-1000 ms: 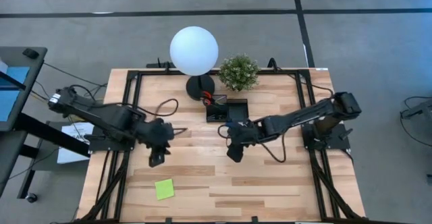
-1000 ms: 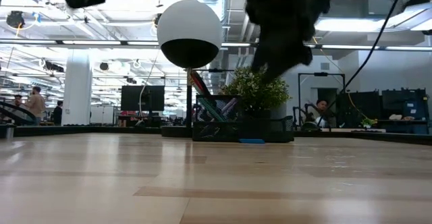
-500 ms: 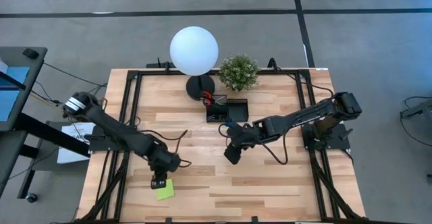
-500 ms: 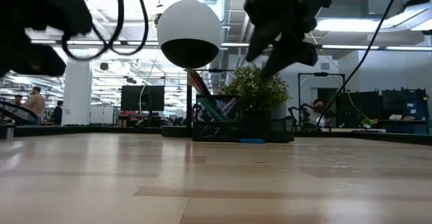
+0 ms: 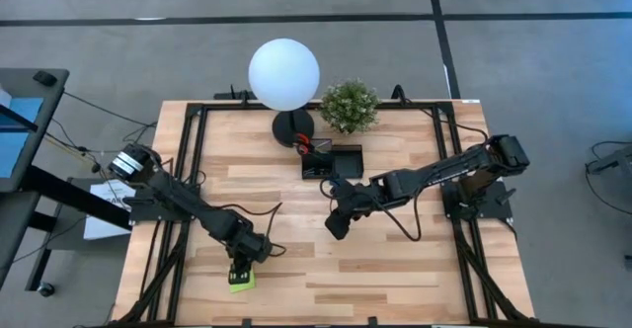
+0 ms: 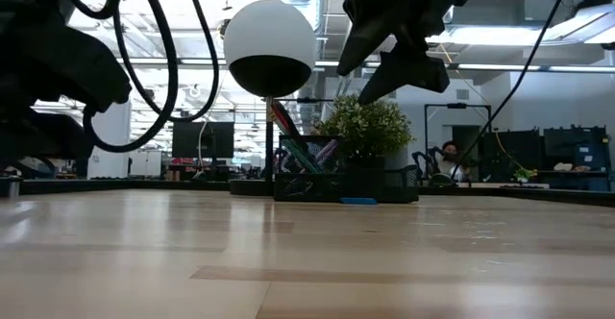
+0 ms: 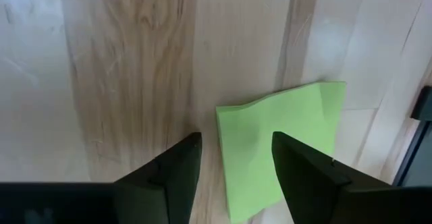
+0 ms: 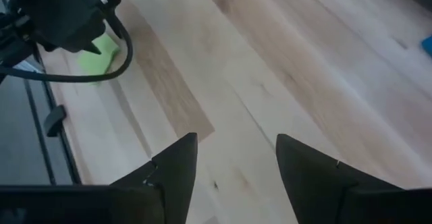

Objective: Pick and place office supplies into organizer
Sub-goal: Put the green sticky notes into the black desk organizer

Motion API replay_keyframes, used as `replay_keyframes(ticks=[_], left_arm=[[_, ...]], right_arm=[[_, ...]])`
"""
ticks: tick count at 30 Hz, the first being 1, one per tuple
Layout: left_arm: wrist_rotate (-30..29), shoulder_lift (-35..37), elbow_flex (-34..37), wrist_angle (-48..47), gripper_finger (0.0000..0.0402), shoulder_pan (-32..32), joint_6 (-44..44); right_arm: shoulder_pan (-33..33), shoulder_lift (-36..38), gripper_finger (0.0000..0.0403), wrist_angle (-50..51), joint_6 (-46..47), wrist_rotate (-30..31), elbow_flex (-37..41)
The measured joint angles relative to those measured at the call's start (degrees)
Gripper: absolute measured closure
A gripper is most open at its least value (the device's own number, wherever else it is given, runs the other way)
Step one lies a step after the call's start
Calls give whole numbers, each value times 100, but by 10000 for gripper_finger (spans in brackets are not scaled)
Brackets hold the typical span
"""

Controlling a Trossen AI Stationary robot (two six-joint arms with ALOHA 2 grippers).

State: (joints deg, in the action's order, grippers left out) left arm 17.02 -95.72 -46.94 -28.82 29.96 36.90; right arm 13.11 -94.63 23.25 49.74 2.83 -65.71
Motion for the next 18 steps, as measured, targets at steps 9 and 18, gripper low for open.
replay_keyframes(ticks=[9, 18], left_arm=[[-417, -20, 7, 105, 221, 205, 326], [-1454, -20, 11, 159, 262, 930, 1601]], right_arm=[[2, 0, 218, -18, 146, -518, 0], [-11, 0, 225, -13, -66, -599, 0]])
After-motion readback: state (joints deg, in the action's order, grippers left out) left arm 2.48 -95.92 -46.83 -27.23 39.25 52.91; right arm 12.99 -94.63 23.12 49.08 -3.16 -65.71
